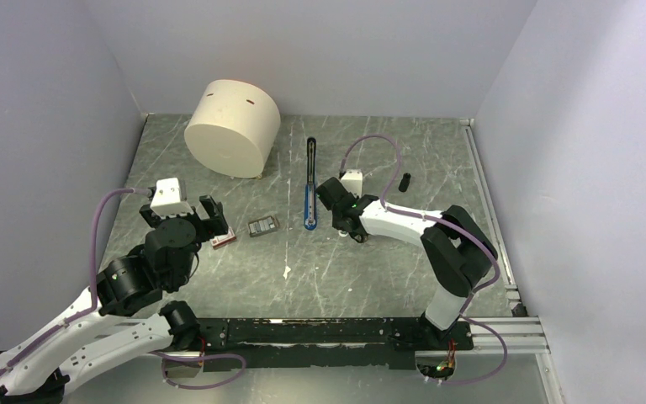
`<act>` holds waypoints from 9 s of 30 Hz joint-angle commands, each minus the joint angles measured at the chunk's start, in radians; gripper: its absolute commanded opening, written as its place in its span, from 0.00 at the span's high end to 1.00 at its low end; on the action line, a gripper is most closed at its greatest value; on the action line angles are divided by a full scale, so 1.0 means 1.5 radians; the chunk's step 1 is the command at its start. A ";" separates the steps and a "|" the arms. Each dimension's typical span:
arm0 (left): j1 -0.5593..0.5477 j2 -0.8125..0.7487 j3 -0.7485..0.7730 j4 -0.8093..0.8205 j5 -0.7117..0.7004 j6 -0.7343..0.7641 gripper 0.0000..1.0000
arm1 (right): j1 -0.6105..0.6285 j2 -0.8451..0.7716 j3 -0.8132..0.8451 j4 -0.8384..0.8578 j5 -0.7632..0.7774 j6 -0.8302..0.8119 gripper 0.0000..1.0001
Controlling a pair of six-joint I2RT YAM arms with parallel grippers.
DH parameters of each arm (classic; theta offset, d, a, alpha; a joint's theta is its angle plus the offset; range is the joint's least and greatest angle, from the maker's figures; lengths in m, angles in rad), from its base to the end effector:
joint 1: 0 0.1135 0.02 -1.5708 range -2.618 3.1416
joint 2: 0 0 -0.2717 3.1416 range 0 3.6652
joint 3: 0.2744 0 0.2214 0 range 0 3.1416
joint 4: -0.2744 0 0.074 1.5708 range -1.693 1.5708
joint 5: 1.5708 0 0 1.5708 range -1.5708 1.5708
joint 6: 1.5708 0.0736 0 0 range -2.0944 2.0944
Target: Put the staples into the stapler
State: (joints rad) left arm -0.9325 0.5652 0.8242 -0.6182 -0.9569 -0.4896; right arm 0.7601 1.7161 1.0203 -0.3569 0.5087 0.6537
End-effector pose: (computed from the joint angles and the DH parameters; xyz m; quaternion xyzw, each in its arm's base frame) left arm 0.1020 -0.0366 0.3307 -0.0955 0.7695 -0.0431 0.6300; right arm 0.2638 0.2013 0.1716 0.0146 0.9376 -0.0239 0.3465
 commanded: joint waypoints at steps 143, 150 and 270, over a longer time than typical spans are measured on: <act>-0.001 0.019 0.004 0.018 0.004 0.016 0.08 | 0.093 0.285 0.330 0.090 -0.304 -0.058 0.80; -0.001 0.020 0.004 0.019 0.005 0.017 0.08 | 0.090 0.256 0.314 0.101 -0.289 -0.064 0.69; -0.001 0.003 0.006 0.009 -0.003 0.011 0.08 | 0.146 0.226 0.308 0.071 -0.302 -0.321 0.73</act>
State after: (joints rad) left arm -0.9321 0.5747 0.8238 -0.6113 -0.9535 -0.4782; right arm 0.9764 2.1098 1.4864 -0.2810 0.0383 0.1574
